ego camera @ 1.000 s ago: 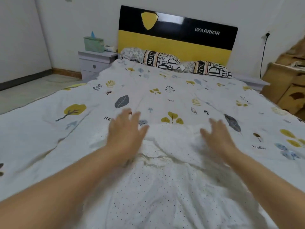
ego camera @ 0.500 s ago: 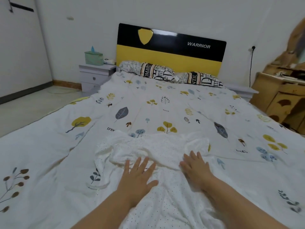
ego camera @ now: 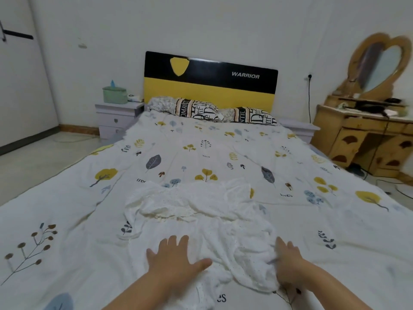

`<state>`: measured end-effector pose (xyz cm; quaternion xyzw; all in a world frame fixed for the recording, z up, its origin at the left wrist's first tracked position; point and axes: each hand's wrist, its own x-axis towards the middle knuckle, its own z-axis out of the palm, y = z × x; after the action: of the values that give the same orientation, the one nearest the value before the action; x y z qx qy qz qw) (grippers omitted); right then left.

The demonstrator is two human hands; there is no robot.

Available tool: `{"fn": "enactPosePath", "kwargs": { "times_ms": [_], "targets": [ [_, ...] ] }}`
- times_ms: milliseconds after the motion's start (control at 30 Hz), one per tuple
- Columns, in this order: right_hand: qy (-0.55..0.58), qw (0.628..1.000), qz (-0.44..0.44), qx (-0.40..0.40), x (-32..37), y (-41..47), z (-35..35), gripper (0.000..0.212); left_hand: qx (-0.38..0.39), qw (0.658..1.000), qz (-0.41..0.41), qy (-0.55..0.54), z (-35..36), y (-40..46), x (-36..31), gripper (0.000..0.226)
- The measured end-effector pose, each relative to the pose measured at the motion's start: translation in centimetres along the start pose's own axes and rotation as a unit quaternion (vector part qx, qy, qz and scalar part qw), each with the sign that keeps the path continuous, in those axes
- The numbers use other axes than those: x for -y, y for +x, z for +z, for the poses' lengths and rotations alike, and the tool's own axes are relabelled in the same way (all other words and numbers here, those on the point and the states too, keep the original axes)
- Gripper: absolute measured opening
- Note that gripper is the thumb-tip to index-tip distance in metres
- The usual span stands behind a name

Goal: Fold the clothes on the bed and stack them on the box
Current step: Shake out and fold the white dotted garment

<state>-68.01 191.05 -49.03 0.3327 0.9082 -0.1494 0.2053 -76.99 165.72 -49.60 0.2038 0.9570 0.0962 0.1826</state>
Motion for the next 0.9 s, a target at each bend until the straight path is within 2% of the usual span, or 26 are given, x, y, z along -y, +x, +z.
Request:
{"fn": "enactPosePath", "kwargs": {
  "times_ms": [67, 133, 167, 200, 300, 367, 467, 533, 600, 700, 767, 833, 867, 900],
  "targets": [
    [0.044, 0.999, -0.014, -0.015, -0.4, -0.8, 1.1, 0.052, -0.010, 0.999, 0.019, 0.041, 0.7, -0.9, 0.5, 0.069],
    [0.075, 0.993, -0.018, -0.086, -0.7, -1.4, 1.6, 0.009, -0.089, 0.994, 0.049, 0.030, 0.7, -1.9, 1.4, 0.017],
    [0.079, 0.990, -0.022, -0.116, -0.9, -1.7, 1.7, 0.015, -0.125, 0.991, 0.052, 0.007, 0.4, -2.3, 1.9, 0.015],
    [0.074, 0.989, -0.027, -0.128, -1.0, -2.3, 1.4, 0.023, -0.146, 0.988, 0.047, -0.011, -0.1, -2.7, 2.4, 0.027],
    [0.121, 0.978, -0.031, -0.165, -1.1, -3.4, 0.4, 0.027, -0.220, 0.970, 0.006, -0.101, -2.0, -3.6, 4.3, 0.032],
    [0.171, 0.973, -0.023, -0.155, -1.7, -3.9, -0.7, 0.027, -0.268, 0.951, -0.038, -0.147, -3.7, -4.1, 6.0, 0.029],
    [0.126, 0.989, 0.031, -0.076, -2.6, -5.2, -2.1, 0.028, -0.309, 0.932, -0.094, -0.163, -5.9, -5.0, 8.8, 0.025],
    [0.059, 0.993, 0.098, -0.003, -2.7, -6.5, -2.7, 0.029, -0.292, 0.940, -0.134, -0.120, -6.8, -6.0, 9.6, 0.021],
    [-0.024, 0.991, 0.121, 0.046, -2.3, -7.6, -3.0, 0.037, -0.208, 0.964, -0.164, -0.025, -6.8, -6.8, 10.0, 0.021],
    [-0.043, 0.995, 0.065, -0.056, -1.8, -8.4, -2.4, 0.026, -0.119, 0.974, -0.178, 0.070, -6.0, -8.0, 10.4, 0.033],
    [0.084, 0.990, -0.017, -0.109, -1.5, -8.4, -1.4, 0.020, -0.096, 0.975, -0.176, 0.093, -5.5, -8.3, 10.3, 0.058],
    [0.124, 0.985, -0.056, -0.108, -0.7, -8.3, 0.1, 0.038, -0.074, 0.986, -0.108, 0.103, -5.0, -8.5, 9.8, 0.084],
    [0.089, 0.989, -0.058, -0.104, -0.2, -8.3, 1.0, 0.043, -0.058, 0.991, -0.048, 0.110, -4.5, -8.4, 9.5, 0.084],
    [0.065, 0.991, -0.061, -0.098, 0.1, -8.1, 2.0, 0.034, -0.074, 0.991, 0.024, 0.111, -4.0, -8.3, 9.3, 0.076]
  ]
}}
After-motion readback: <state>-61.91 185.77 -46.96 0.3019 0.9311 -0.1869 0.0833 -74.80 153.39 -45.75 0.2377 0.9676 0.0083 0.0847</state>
